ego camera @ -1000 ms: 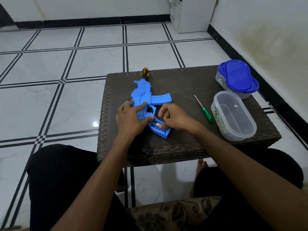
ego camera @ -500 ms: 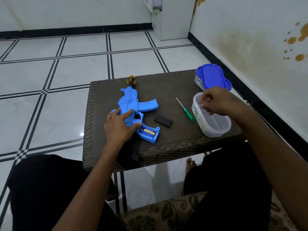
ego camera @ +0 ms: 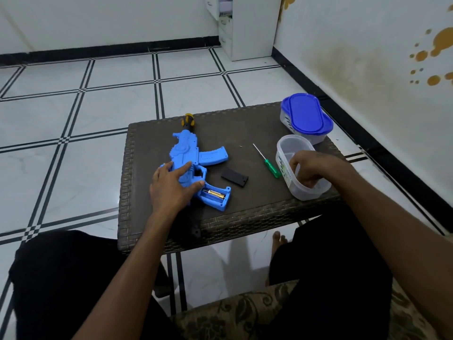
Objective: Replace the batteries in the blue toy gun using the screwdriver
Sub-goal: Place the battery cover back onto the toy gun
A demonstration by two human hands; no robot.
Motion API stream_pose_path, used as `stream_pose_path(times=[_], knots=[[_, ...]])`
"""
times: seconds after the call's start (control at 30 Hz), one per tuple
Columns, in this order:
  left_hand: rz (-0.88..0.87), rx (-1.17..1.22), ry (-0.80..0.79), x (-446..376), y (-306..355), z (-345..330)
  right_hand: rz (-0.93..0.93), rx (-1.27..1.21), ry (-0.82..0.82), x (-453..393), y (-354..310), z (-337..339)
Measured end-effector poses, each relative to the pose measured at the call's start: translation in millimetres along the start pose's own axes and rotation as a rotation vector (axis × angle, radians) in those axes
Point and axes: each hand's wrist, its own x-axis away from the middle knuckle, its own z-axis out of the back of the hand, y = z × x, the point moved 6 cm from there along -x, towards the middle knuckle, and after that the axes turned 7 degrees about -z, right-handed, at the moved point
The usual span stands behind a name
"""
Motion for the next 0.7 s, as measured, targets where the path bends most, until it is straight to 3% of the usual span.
stream_pose_path(times=[0.17,0.33,0.4,0.53,0.7], knots=[[-0.001,0.019,0.007,0,-3,-1,0.031,-0.071,0.044,-4,1,4],[-0.001,0.021,0.017,-1,-3,-1,0.151,-0.270,0.438,0,6,36],[-0.003,0.019,0.016,-1,-3,-2,0.245,-0.423,0.515,13,0,44],[0.007,0.016,0.009,-2,-4,-2,0.445,-0.766,0.440,42,-29,48],[-0.011,0.022,0.011,0,-3,0,0.557,-0.891,0.157,56,-71,27]])
